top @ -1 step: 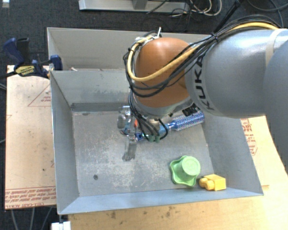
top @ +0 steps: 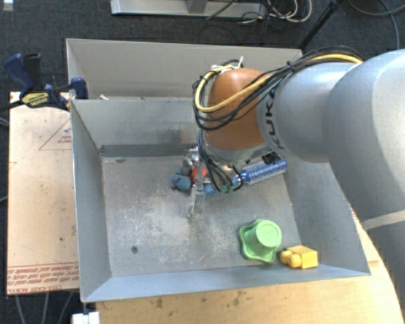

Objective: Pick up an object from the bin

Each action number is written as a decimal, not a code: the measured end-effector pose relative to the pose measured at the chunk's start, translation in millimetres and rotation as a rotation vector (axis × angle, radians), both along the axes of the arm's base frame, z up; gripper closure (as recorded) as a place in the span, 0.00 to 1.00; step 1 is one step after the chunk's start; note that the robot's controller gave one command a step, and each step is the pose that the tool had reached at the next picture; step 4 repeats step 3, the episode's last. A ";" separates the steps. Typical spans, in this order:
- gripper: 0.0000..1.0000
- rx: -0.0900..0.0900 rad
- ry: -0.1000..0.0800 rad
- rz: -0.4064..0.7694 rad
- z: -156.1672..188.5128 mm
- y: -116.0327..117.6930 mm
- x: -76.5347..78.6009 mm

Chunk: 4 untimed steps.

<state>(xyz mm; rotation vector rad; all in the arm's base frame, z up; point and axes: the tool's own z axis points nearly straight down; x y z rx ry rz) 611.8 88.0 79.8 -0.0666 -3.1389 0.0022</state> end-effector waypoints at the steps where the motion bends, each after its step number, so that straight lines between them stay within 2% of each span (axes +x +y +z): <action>1: 0.00 0.003 -0.005 -0.256 -9.6 -33.4 19.1; 2: 1.00 0.003 -0.004 -0.257 -9.6 -33.3 18.9; 3: 1.00 0.005 -0.013 -0.267 194.7 -9.7 33.0; 4: 1.00 0.005 -0.013 -0.267 194.7 -9.7 33.0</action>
Offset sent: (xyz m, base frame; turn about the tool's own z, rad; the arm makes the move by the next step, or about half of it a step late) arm 0.0184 -0.0336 -0.0098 0.2573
